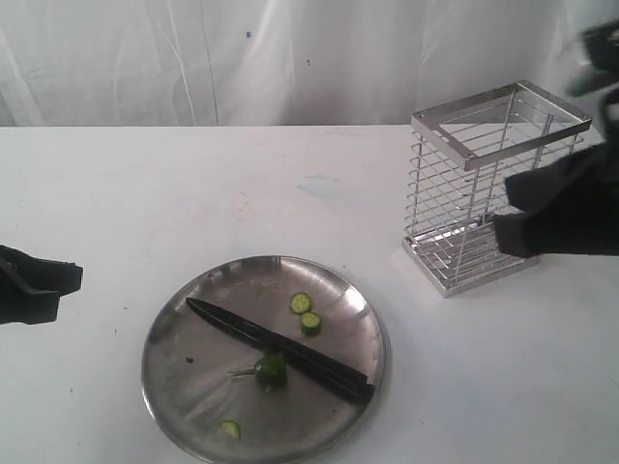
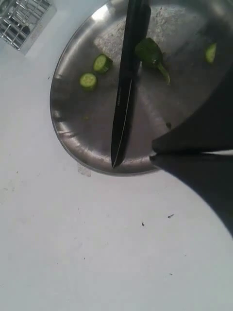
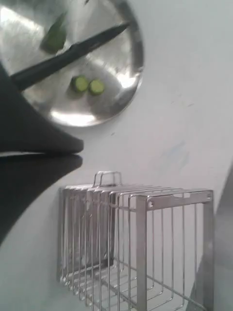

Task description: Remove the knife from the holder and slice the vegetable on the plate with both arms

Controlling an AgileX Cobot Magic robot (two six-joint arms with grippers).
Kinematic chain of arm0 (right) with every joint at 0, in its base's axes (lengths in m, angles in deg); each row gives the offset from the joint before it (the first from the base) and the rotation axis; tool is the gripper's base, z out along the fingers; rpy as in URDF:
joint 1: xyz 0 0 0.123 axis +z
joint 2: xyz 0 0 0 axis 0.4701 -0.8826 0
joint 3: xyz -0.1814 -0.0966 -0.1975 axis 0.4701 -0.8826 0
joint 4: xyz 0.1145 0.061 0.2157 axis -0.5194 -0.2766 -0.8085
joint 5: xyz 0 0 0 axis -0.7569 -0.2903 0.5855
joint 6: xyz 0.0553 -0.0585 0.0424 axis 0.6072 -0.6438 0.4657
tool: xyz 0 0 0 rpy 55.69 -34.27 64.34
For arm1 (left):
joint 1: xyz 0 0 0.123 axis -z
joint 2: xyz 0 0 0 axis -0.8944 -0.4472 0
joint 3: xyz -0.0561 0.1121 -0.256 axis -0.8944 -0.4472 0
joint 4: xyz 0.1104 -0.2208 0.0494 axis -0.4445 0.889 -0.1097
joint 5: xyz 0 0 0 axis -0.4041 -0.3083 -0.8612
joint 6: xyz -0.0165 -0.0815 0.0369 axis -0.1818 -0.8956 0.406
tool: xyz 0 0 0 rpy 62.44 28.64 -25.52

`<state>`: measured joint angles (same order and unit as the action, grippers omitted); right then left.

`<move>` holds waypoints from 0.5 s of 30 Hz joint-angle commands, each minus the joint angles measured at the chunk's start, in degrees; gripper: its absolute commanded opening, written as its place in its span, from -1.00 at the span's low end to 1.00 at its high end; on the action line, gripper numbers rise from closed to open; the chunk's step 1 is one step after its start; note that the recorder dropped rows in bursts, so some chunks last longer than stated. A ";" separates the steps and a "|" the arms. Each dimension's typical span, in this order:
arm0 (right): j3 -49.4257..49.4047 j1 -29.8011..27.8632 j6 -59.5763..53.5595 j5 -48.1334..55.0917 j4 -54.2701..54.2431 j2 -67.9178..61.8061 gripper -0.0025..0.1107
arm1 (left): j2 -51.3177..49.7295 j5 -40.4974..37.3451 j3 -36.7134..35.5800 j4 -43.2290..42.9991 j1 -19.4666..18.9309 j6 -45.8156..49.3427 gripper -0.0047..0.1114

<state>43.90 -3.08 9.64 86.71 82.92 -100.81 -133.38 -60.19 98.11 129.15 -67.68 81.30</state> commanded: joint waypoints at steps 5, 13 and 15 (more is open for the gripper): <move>-2.98 -0.39 7.17 3.14 -1.42 19.62 -0.96 | 0.52 -0.99 -0.34 0.16 -0.21 0.10 -0.92; -3.27 -13.96 2.78 9.45 6.61 38.17 -0.96 | 0.52 -0.75 -0.34 0.16 -0.21 0.09 -0.92; -3.27 -21.55 -0.59 7.67 6.54 43.69 -0.96 | 0.52 -0.75 -0.34 0.16 -0.21 0.09 -0.92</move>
<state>40.82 -16.44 13.05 95.69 89.35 -63.09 -133.38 -60.19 98.11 129.15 -67.68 81.30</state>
